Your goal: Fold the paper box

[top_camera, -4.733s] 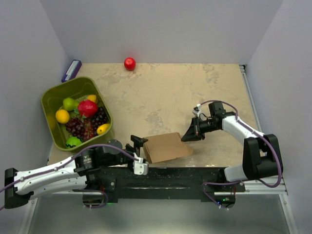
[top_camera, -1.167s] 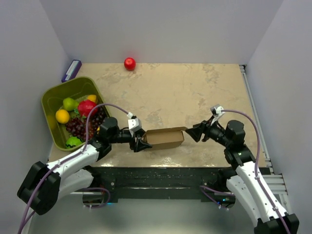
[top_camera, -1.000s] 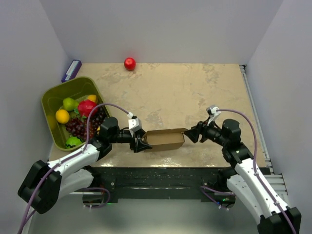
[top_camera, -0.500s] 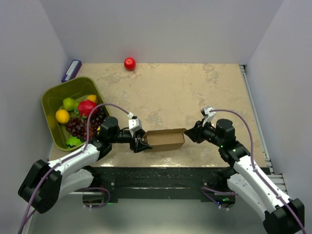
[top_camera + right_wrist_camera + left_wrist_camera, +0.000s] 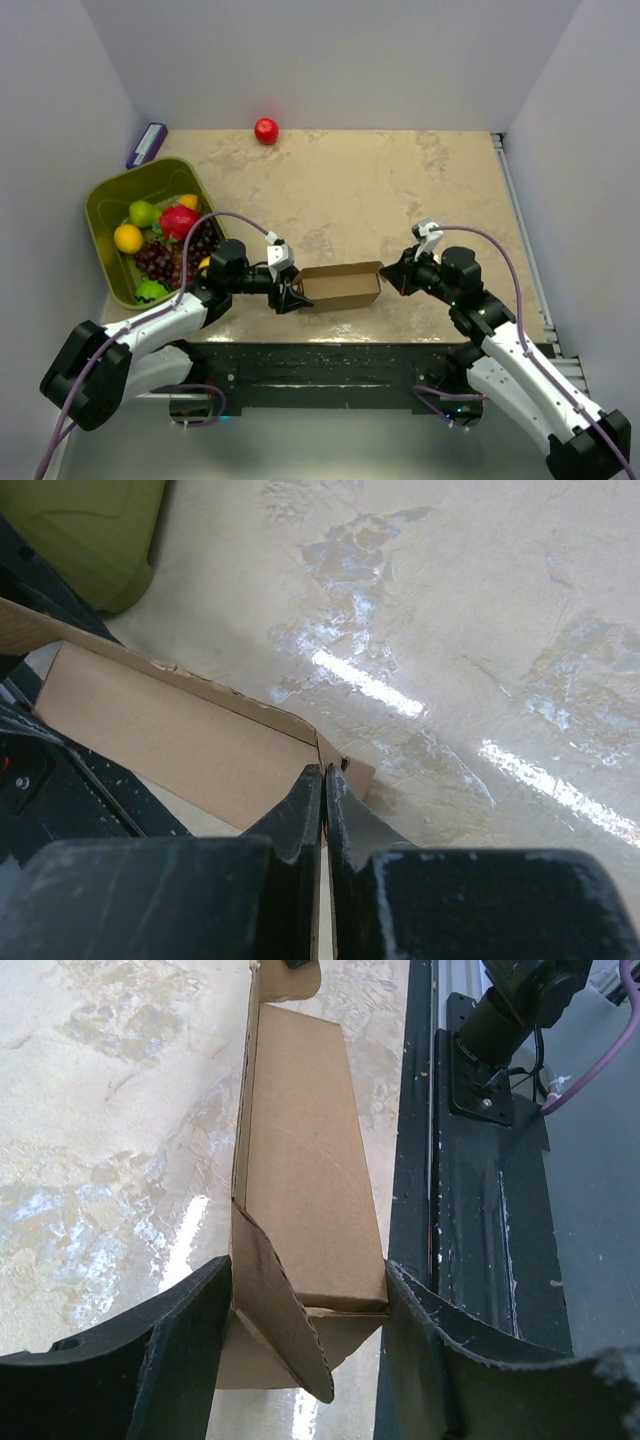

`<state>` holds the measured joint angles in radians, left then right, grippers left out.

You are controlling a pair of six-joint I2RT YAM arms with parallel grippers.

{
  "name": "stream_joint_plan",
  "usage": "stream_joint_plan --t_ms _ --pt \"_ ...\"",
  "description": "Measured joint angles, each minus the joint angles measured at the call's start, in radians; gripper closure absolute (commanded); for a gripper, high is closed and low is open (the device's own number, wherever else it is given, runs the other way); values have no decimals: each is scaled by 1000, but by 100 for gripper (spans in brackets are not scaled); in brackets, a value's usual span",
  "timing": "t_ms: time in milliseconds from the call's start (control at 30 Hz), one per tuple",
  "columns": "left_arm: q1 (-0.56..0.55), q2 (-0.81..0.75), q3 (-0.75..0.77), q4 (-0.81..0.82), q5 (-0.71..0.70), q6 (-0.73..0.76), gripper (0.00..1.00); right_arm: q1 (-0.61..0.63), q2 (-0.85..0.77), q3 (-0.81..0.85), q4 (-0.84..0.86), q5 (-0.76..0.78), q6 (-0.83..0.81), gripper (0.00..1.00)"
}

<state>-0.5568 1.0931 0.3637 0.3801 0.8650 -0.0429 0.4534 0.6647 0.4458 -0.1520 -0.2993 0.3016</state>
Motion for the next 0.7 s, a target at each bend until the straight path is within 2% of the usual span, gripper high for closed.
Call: stream_joint_plan --t_ms 200,700 --pt "-8 15 11 17 -2 2 82 33 -51 0 -12 79 38 100" --pt "-34 72 14 -5 -33 2 82 212 -5 -30 -5 353 132 100"
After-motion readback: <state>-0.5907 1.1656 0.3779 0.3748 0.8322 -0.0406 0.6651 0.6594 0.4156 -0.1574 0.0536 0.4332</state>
